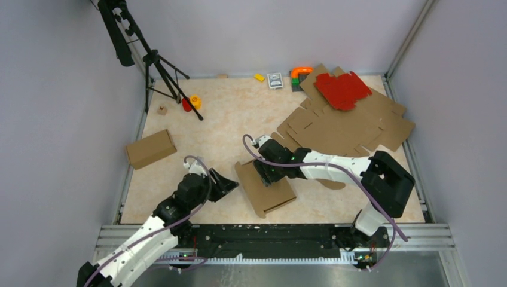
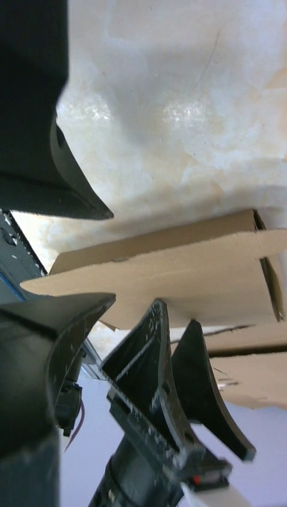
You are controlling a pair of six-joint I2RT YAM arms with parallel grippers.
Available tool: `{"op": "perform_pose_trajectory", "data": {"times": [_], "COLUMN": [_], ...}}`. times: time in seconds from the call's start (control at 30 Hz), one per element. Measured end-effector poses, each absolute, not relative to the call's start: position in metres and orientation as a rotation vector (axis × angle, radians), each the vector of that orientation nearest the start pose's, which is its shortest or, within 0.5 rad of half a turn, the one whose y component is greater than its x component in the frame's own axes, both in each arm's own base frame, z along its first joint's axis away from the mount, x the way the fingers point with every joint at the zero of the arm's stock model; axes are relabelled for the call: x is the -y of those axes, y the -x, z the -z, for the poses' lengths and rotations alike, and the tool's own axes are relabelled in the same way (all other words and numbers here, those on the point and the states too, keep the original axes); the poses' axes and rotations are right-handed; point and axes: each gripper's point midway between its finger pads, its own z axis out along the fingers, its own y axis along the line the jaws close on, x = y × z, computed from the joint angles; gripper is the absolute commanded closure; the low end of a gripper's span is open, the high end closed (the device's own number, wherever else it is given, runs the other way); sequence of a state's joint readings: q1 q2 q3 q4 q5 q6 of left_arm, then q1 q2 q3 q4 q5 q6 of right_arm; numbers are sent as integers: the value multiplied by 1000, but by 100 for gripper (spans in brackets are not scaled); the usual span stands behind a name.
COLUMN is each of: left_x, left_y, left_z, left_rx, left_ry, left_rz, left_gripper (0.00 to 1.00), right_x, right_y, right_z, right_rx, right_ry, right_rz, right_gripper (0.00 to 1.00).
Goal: Fold the paper box
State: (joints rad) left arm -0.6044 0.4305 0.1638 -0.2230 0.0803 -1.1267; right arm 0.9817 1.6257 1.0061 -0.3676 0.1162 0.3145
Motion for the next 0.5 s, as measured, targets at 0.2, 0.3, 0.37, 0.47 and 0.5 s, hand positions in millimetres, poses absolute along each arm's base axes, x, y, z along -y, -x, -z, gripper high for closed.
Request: {"op": "perform_pose_trajectory", "data": {"times": [0.2, 0.3, 0.37, 0.47, 0.5], "left_x": [184, 190, 195, 202, 204], "left_y": [-172, -175, -177, -178, -179], "left_z": [-68, -63, -61, -61, -62], "left_rx": [-2250, -2282, -2310, -2345, -2348], "left_ry": [537, 517, 497, 462, 449], "left_rz": [1076, 1071, 1071, 1077, 1082], "left_gripper": [56, 55, 55, 55, 55], "right_x": [-305, -302, -301, -302, -305], "right_y": [-211, -207, -203, -195, -191], "right_z": [-56, -59, -62, -67, -70], "right_rx": [-2465, -2472, -2474, -2473, -2468], "right_ry": [811, 819, 831, 848, 854], "right_rz": [-340, -334, -334, -356, -372], "right_gripper": [48, 52, 55, 64, 67]}}
